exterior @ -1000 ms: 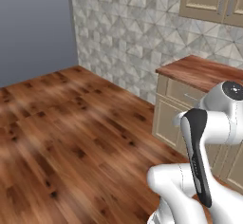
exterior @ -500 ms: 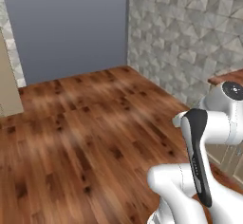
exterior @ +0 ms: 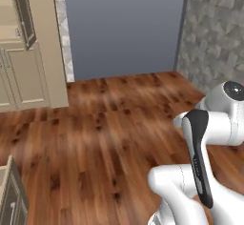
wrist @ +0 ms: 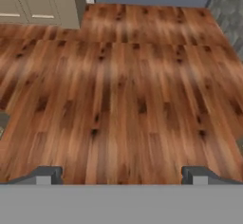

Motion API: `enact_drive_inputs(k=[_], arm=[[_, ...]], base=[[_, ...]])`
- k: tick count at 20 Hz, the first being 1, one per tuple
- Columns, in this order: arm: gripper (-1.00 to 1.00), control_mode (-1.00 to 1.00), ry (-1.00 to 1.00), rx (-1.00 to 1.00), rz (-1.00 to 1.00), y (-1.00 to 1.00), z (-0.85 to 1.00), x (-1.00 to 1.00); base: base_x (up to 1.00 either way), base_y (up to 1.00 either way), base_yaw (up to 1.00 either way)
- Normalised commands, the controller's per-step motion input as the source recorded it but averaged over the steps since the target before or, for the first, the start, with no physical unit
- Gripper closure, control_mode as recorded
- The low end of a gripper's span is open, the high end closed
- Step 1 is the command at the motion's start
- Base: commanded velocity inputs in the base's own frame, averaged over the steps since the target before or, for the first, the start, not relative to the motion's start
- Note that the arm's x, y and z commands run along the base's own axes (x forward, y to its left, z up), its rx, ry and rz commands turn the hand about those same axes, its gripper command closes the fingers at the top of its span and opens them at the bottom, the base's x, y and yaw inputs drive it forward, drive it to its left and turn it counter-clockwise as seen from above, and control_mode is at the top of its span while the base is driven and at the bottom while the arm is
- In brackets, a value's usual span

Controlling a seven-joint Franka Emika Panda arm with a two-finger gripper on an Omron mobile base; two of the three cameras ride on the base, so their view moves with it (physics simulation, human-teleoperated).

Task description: Collect the paprika, ketchup, and shaker from the cabinet and place them next to the stove.

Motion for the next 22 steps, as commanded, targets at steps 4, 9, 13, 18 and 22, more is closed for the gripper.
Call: enact_drive_inputs(k=[4,9,13,18,22], arm=[[-1.00,1.00,0.00,0.00,0.00,0.00,0.00,0.00],[-1.00,1.00,0.00,0.00,0.00,0.00,0.00,0.00],[-1.00,1.00,0.00,0.00,0.00,0.00,0.00,0.00],[-1.00,1.00,0.00,0.00,0.00,0.00,0.00,0.00],[-1.00,1.00,0.00,0.00,0.00,0.00,0.00,0.00]], base=[[0.78,0.01,0.38],[0.77,0.00,0.35],[0.76,0.00,0.34],[0.75,0.00,0.34],[0.73,-0.01,0.33]])
